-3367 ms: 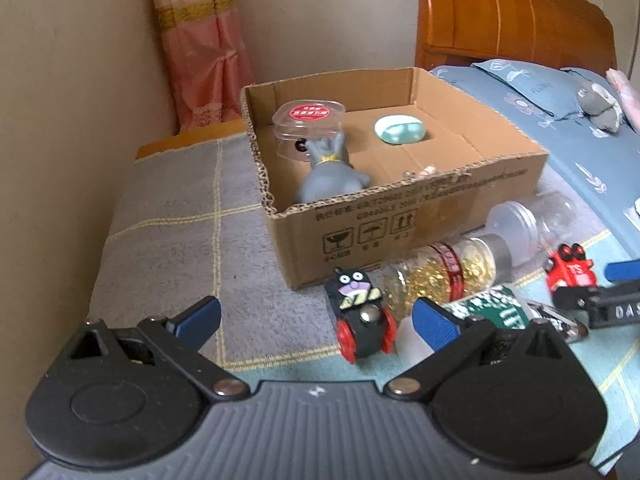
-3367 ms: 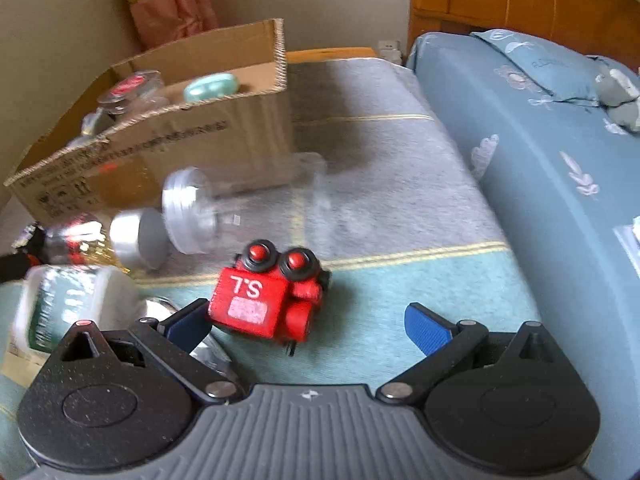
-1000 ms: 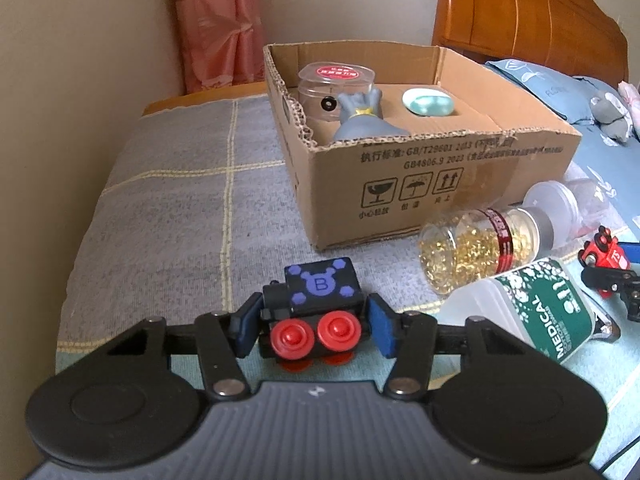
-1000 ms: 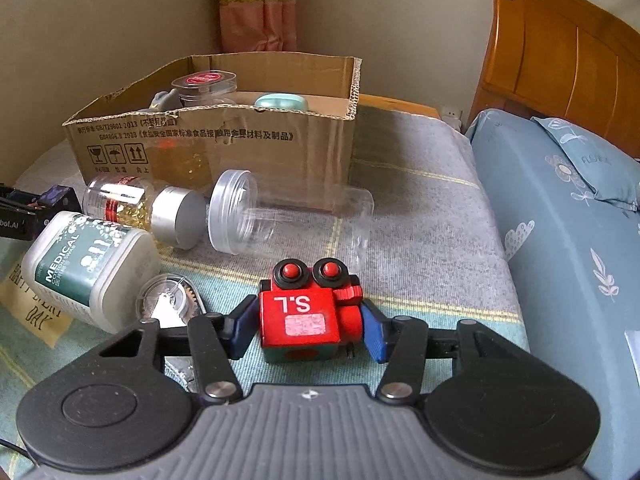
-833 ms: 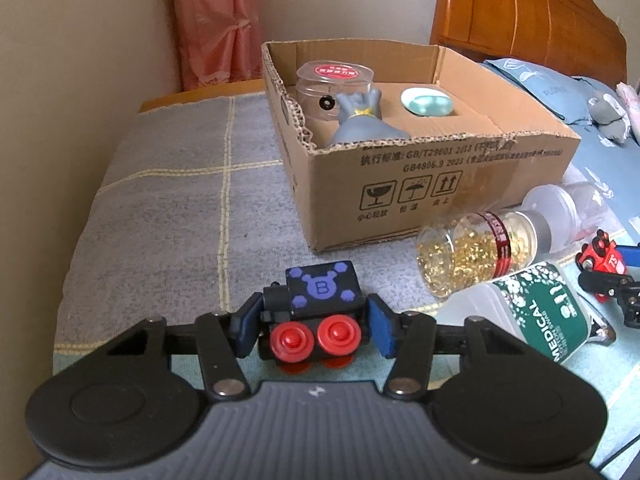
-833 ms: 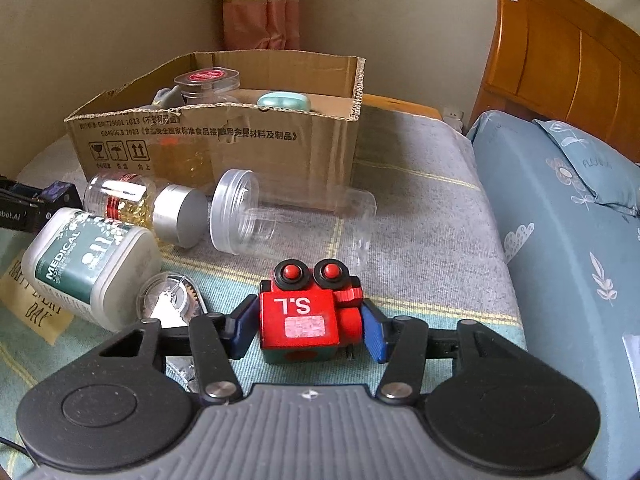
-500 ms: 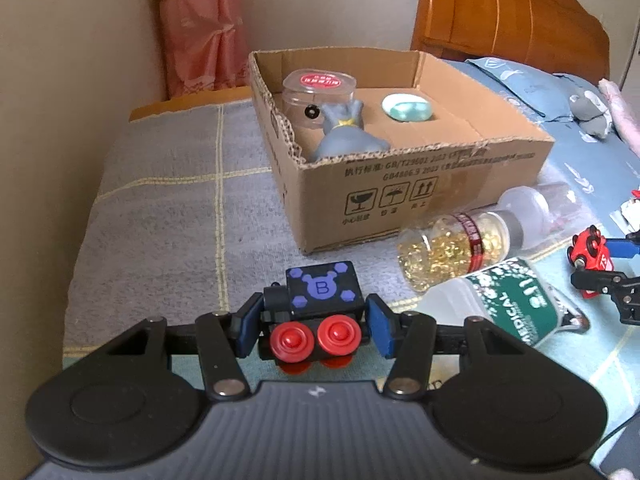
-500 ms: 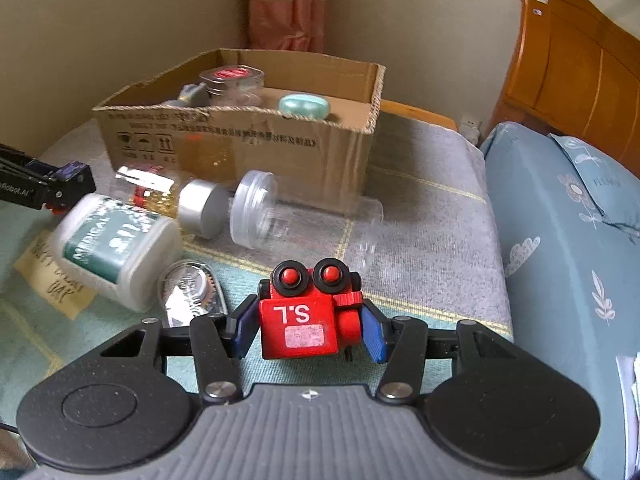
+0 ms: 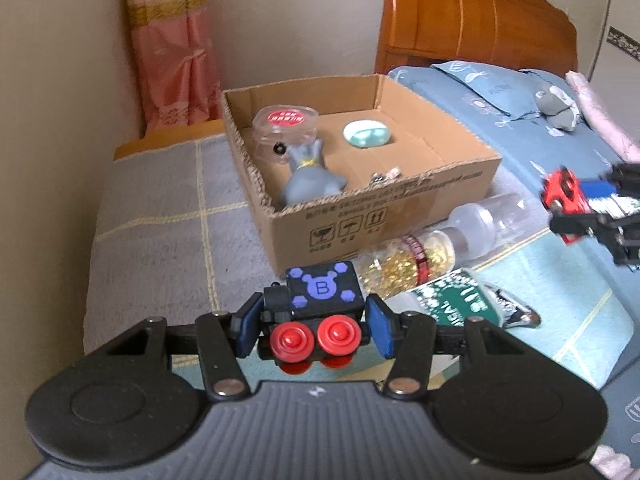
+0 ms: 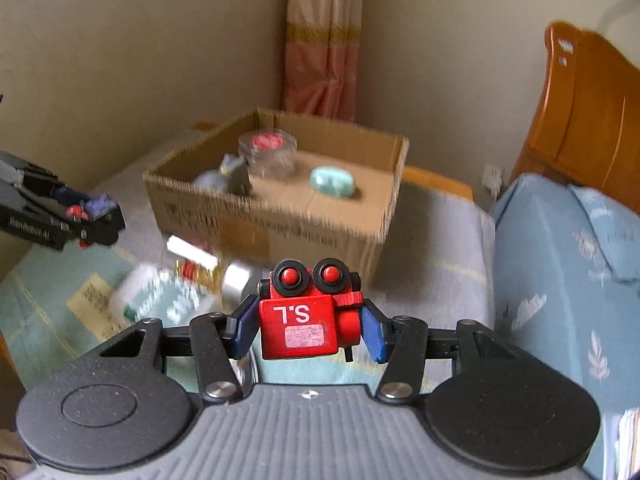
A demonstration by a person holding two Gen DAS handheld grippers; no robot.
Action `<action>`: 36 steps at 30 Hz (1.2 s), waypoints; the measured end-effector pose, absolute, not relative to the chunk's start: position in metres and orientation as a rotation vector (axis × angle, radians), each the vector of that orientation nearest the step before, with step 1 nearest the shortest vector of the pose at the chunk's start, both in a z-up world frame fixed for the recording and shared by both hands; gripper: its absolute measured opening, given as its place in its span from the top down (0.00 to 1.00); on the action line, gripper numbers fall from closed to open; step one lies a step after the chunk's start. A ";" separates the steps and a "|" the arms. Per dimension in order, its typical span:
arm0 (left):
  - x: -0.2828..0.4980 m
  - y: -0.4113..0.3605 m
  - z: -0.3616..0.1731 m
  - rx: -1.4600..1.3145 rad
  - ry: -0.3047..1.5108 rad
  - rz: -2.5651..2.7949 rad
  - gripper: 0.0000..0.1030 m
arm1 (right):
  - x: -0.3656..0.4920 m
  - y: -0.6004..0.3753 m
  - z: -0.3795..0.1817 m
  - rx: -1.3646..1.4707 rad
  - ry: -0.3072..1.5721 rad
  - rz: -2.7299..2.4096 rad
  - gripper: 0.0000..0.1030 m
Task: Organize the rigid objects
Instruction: 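Carry toy car and S.L block over the cardboard box and open both grippers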
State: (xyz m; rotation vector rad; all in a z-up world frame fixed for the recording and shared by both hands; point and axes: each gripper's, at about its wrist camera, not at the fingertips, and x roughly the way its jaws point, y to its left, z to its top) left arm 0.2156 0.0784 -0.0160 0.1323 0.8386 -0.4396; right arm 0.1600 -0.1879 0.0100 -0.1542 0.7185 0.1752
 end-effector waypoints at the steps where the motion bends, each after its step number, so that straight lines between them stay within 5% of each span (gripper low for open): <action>1: 0.216 0.077 -0.013 0.129 0.836 -0.449 0.48 | 0.164 -0.186 0.015 -0.162 0.706 0.179 0.44; 21: 0.234 0.069 0.019 0.178 0.762 -0.480 0.48 | 0.280 -0.181 0.023 -0.222 0.723 0.179 0.42; 31: 0.247 0.050 0.030 0.219 0.739 -0.510 0.48 | 0.273 -0.180 0.014 -0.218 0.721 0.176 0.03; 36: 0.260 0.035 0.040 0.231 0.721 -0.523 0.48 | 0.257 -0.181 0.015 -0.193 0.722 0.177 0.00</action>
